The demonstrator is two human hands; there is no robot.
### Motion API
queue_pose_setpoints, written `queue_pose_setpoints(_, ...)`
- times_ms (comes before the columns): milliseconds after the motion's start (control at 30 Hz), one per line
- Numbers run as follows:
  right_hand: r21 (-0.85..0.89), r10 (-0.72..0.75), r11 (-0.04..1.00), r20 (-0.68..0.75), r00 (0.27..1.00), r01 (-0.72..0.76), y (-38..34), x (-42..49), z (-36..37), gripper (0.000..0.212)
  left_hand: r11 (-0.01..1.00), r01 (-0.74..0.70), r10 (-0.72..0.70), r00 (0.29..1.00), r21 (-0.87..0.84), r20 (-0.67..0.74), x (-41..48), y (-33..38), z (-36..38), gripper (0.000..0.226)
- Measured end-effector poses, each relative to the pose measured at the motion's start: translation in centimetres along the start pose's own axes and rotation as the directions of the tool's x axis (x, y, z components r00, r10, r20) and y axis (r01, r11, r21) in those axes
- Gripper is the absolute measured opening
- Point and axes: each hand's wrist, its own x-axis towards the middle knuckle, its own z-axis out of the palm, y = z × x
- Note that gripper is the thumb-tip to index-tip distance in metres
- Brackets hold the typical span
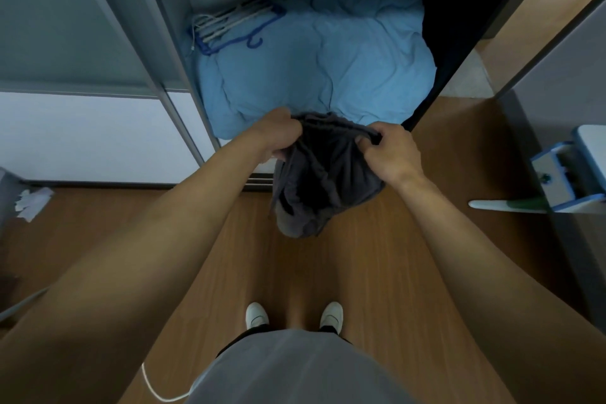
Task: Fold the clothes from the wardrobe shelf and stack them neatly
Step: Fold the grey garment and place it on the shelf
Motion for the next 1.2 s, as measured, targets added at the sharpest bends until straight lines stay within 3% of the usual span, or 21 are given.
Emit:
queue_pose_setpoints(200, 0.314, -0.001, 0.947, 0.228, 0.974, -0.072, 0.7, -0.9, 1.8, 0.014, 0.939, 0.082, -0.102, 0.994, -0.334, -0.042, 0.3, 0.8, 0.6, 0.029)
queue_pose_setpoints(400, 0.461, 0.065, 0.879, 0.140, 0.988, -0.123, -0.1, -0.4, 2.1, 0.016, 0.885, 0.101, -0.140, 0.989, -0.454, -0.054, 0.9, 0.5, 1.1, 0.036)
queue_pose_setpoints(500, 0.589, 0.111, 0.779, 0.209, 0.972, -0.215, -1.0, -0.5, 2.2, 0.018, 0.820, 0.123, -0.182, 0.982, -0.559, -0.051, 0.7, 0.7, 1.5, 0.029)
queue_pose_setpoints(600, 0.714, 0.026, 0.606, 0.422, 0.906, -0.350, -1.6, -1.3, 2.8, 0.027, 0.780, 0.143, -0.201, 0.979, -0.609, -0.029, 0.2, 1.0, 1.9, 0.028)
queue_pose_setpoints(700, 0.593, -0.104, 0.779, 0.440, 0.892, -0.202, -1.6, -1.6, 3.7, 0.045, 0.761, 0.162, -0.209, 0.978, -0.629, -0.001, -0.1, 1.2, 2.0, 0.026)
queue_pose_setpoints(800, 0.391, -0.076, 0.917, 0.372, 0.925, -0.082, -1.7, -1.4, 5.0, 0.079, 0.763, 0.172, -0.187, 0.982, -0.623, 0.042, -0.3, 1.6, 2.1, 0.024)
queue_pose_setpoints(867, 0.221, 0.016, 0.971, 0.304, 0.952, -0.087, -1.5, -1.2, 5.6, 0.075, 0.780, 0.163, -0.172, 0.984, -0.604, 0.044, -0.3, 1.9, 2.2, 0.024)
queue_pose_setpoints(1000, -0.081, 0.123, 0.991, 0.297, 0.947, -0.104, -0.2, -0.2, 4.5, 0.040, 0.814, 0.131, -0.190, 0.981, -0.566, -0.045, -0.1, 2.0, 1.3, 0.017)
queue_pose_setpoints(1067, -0.014, 0.145, 0.989, 0.286, 0.947, -0.147, 0.4, 0.8, 3.2, 0.029, 0.840, 0.141, -0.213, 0.974, -0.524, -0.078, 0.0, 1.6, 0.5, 0.013)
queue_pose_setpoints(1200, 0.316, 0.057, 0.942, 0.186, 0.981, -0.115, -0.2, 2.0, 0.7, 0.024, 0.934, 0.147, -0.205, 0.967, -0.326, -0.152, 0.4, 0.8, -1.2, 0.012)
